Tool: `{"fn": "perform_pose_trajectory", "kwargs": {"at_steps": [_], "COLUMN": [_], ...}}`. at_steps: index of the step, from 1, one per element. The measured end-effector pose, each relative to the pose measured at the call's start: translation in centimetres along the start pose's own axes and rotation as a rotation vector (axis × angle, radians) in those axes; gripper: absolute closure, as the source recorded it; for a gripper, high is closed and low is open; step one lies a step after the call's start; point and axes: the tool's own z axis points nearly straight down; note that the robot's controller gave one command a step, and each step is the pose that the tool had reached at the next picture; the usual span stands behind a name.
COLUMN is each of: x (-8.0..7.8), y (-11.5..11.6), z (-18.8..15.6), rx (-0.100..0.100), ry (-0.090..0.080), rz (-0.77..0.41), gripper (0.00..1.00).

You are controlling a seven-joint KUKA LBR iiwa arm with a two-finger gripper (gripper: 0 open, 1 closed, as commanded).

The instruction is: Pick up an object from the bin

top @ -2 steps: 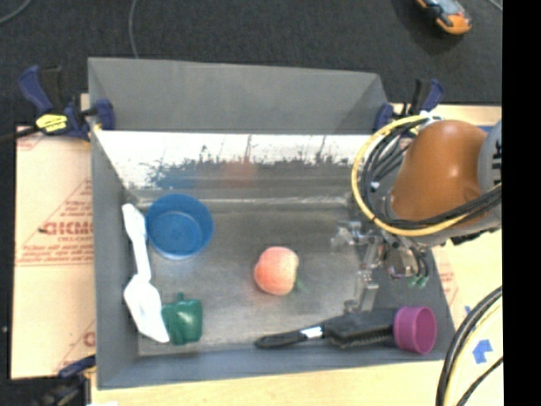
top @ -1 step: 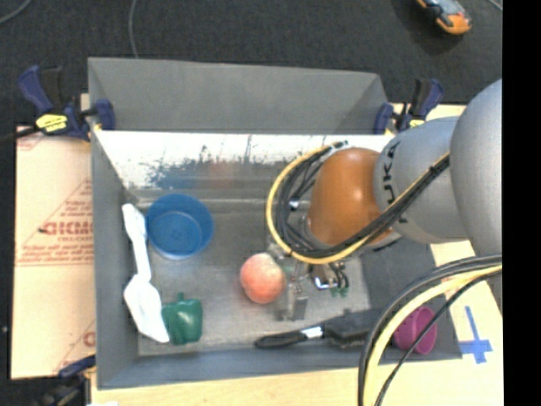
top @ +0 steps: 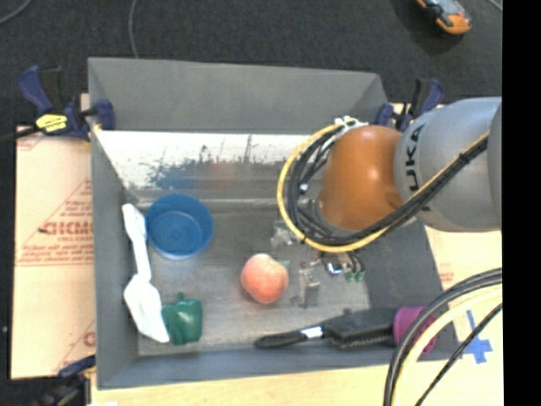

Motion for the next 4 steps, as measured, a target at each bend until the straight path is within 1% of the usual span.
{"fn": "perform_pose_trajectory", "kwargs": {"at_steps": [1, 2, 3, 4], "x": [-1.2, -2.1, -4.3, -4.3], "y": [6.2, 4.7, 0.8, 0.8], "z": [2.6, 5.5, 5.5, 5.5], "rx": [-0.007, 0.0, -0.004, -0.004], "ry": [0.011, -0.001, 0.001, 0.001], "rz": [0.151, 0.149, 0.159, 0.159], "gripper": [0.0, 0.0, 1.0, 1.0]}}
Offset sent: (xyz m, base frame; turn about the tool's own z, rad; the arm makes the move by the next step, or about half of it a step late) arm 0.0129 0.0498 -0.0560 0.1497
